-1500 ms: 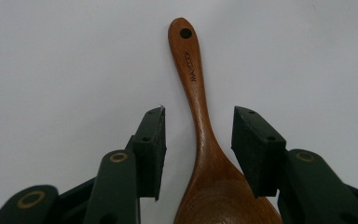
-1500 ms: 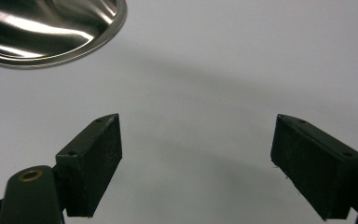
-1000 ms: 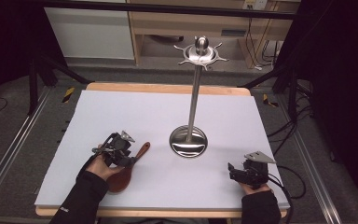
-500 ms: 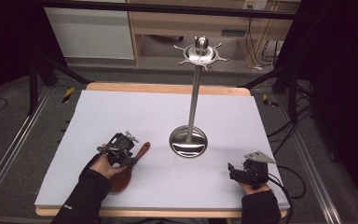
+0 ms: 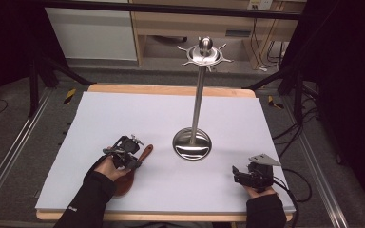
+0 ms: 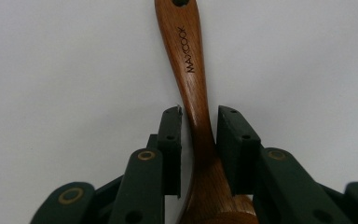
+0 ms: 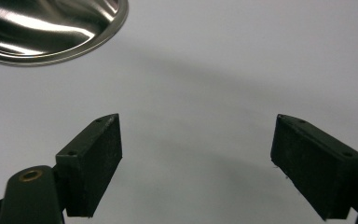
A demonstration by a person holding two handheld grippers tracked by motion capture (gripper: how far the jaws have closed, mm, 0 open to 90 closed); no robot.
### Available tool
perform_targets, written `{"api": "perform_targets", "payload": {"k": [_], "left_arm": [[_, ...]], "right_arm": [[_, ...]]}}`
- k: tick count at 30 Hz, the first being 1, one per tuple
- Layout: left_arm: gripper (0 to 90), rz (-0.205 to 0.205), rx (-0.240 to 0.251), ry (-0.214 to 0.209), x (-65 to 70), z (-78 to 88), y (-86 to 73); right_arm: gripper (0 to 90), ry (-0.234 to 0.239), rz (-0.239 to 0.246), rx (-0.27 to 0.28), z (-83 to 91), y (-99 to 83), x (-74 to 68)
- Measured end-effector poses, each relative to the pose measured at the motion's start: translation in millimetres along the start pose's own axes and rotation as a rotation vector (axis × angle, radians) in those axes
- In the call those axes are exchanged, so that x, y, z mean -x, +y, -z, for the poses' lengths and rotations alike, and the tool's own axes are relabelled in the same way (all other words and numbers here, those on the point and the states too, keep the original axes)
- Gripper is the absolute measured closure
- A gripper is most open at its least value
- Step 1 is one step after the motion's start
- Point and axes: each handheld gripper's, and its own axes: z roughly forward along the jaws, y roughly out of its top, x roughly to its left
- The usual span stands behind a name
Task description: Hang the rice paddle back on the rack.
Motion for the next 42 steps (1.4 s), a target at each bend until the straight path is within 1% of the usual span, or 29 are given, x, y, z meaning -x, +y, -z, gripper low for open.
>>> {"api": "perform_targets", "payload": {"k": [6,11,17,19,21,23,24,26,30,32,36,42], "left_arm": [[71.8,0.003,-0.011,0.001,0.7,-2.3,0.8],[72.0,0.009,-0.010,0.005,1.2,-3.1,1.0],[72.5,0.033,-0.006,-0.004,-0.2,-3.4,0.4],[72.6,0.028,-0.014,-0.003,-0.4,-3.3,1.1],[72.7,0.026,-0.021,0.007,1.4,-3.8,2.5],[73.0,0.016,-0.033,0.020,3.2,-4.0,4.2],[73.1,0.021,-0.039,0.022,4.4,-4.1,4.9],[73.3,0.018,-0.044,0.031,5.0,-4.2,5.6],[74.2,0.043,-0.058,0.027,5.3,-4.6,7.3],[75.1,0.040,-0.073,0.030,5.5,-4.4,8.9],[77.5,0.019,-0.081,0.034,6.4,-4.4,10.3],[77.6,0.014,-0.086,0.023,5.1,-4.2,10.8]], "right_arm": [[16.6,0.001,0.001,0.000,-0.1,0.0,0.0],[16.6,0.002,0.006,0.000,-0.3,0.1,0.2],[16.6,0.002,0.005,-0.004,-0.7,0.1,0.1],[16.6,0.002,0.005,-0.005,-0.6,0.0,0.1],[16.6,0.002,0.005,-0.006,-0.6,0.0,0.2],[16.6,0.002,0.004,-0.007,-0.6,0.0,0.2],[16.6,0.002,0.004,-0.007,-0.6,0.0,0.2],[16.5,0.003,0.003,-0.009,-0.7,0.0,0.0],[16.6,0.003,0.004,-0.010,-0.8,0.1,0.3],[16.6,0.004,0.001,-0.009,-0.5,0.1,0.2],[16.5,0.002,0.004,-0.011,-0.7,0.2,0.4],[16.5,0.001,0.007,-0.012,-1.0,0.1,0.5]]}}
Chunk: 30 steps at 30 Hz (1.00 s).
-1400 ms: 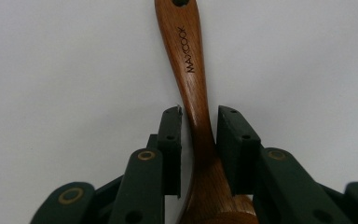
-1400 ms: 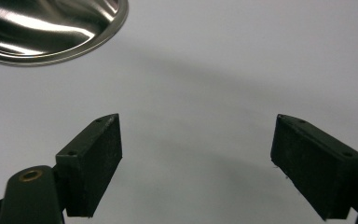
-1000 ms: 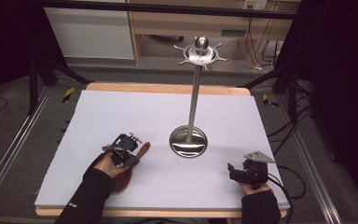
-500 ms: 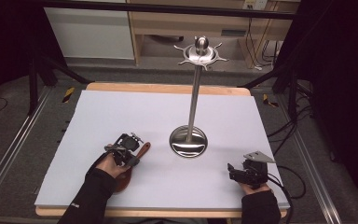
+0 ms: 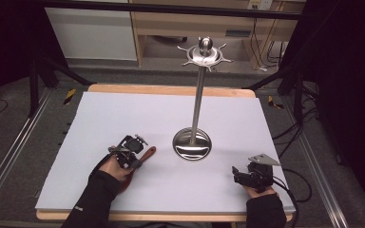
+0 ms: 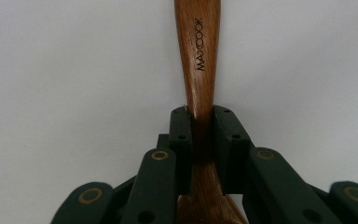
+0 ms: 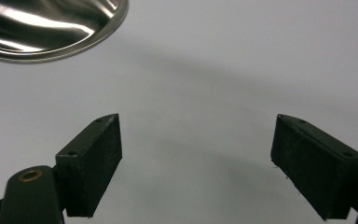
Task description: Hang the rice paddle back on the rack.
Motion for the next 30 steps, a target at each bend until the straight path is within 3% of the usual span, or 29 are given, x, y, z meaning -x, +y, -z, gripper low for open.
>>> {"api": "perform_targets", "payload": {"k": [7,12,30], "left_arm": [[76.5,0.008,-0.001,-0.012,0.1,-0.7,-0.2],[77.0,-0.008,-0.006,0.003,0.9,-0.8,0.9],[78.1,-0.025,-0.039,-0.032,-3.0,-1.0,5.9]], "right_arm": [[16.5,0.004,0.004,-0.001,-0.8,0.0,0.3],[16.3,0.008,-0.002,-0.007,-1.3,0.1,0.2],[16.2,0.012,0.003,-0.021,-2.7,0.3,0.3]]}}
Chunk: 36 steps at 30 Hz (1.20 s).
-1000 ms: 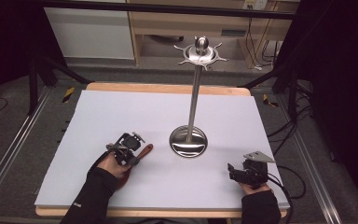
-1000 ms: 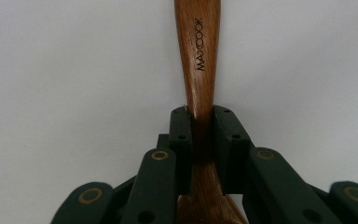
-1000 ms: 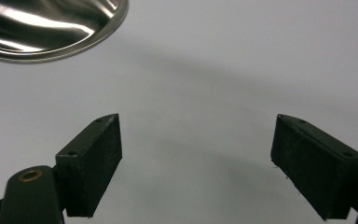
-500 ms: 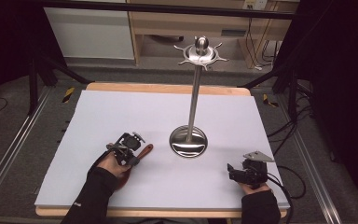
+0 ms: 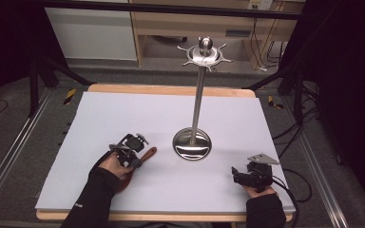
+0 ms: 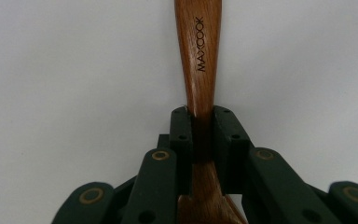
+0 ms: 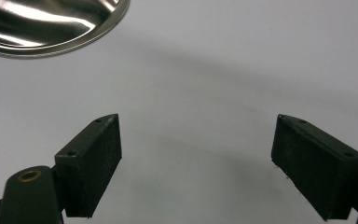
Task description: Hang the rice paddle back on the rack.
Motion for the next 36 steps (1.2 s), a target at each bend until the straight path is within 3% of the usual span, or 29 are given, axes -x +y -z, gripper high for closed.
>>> {"api": "perform_targets", "payload": {"k": [11,36], "left_arm": [[78.2,-0.020,0.016,0.004,0.7,2.3,-2.5],[78.3,-0.029,0.156,-0.032,2.6,33.7,-22.7]], "right_arm": [[16.2,-0.002,-0.003,0.003,0.8,0.1,-0.1],[16.2,-0.004,-0.004,0.007,1.4,0.0,-0.1]]}}
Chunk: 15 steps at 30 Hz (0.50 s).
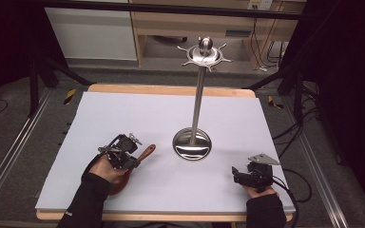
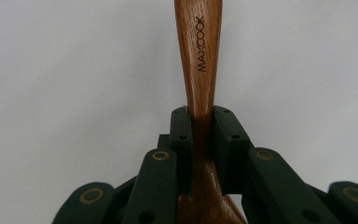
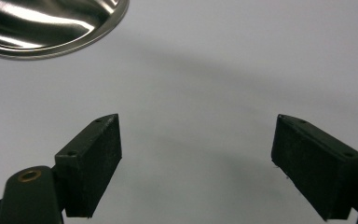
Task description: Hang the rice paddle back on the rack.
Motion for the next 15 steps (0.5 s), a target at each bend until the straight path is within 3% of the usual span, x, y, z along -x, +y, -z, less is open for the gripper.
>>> {"api": "perform_targets", "payload": {"k": [8,15], "left_arm": [[78.2,-0.001,0.084,-0.003,1.5,18.7,-5.0],[78.2,0.007,0.190,0.005,2.1,32.4,-11.8]], "right_arm": [[16.2,-0.002,0.002,0.002,0.2,0.1,0.2],[16.2,-0.005,0.010,0.005,0.2,-0.1,0.5]]}}
